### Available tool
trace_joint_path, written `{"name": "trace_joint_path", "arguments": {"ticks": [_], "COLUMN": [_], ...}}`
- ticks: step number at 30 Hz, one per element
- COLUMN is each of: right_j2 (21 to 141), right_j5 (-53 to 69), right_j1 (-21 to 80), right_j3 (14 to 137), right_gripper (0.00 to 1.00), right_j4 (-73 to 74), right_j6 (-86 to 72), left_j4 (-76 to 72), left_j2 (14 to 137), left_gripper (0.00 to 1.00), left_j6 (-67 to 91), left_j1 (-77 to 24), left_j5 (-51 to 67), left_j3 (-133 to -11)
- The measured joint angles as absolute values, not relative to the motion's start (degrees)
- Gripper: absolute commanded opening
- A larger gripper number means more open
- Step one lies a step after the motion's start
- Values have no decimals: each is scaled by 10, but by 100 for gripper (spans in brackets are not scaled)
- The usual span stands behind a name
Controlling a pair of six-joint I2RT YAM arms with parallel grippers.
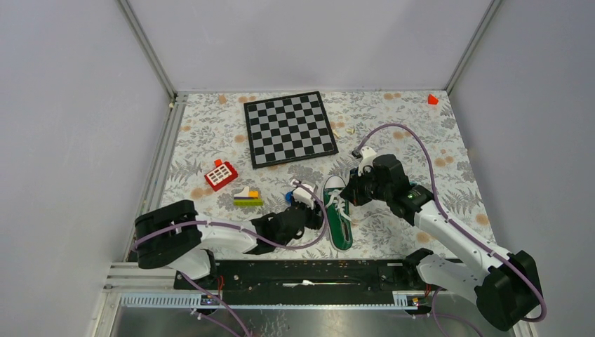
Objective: Tie the shoes
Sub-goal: Wrap the shoelace around the shoelace.
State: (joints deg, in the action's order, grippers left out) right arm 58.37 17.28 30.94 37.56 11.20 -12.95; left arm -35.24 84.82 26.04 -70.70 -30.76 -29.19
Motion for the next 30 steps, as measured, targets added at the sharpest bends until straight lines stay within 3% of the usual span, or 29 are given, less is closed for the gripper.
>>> {"name": "trace_joint_path", "arguments": {"ticks": [8,15,26,28,30], "right_j2": [584,584,584,584,584], "right_j5": [177,177,177,177,177], "right_j1": [309,309,307,307,307], "right_j3": [372,372,372,372,372], "right_gripper": [0,0,0,0,0], "right_j4": [109,109,109,109,109], "right_j6": [-131,-131,-131,-131,-131], "left_j4": [-408,-471,-500,-503,-503], "left_j2": [878,935,959,963,968], "left_gripper": [62,58,35,24,6], "left_j6": [206,154,144,144,146], "left_j1": [-707,-694,-661,-661,-661], "left_j5": [-285,-245,-158,-145,-132], "left_j3": [-279,-276,-299,-306,-311]}}
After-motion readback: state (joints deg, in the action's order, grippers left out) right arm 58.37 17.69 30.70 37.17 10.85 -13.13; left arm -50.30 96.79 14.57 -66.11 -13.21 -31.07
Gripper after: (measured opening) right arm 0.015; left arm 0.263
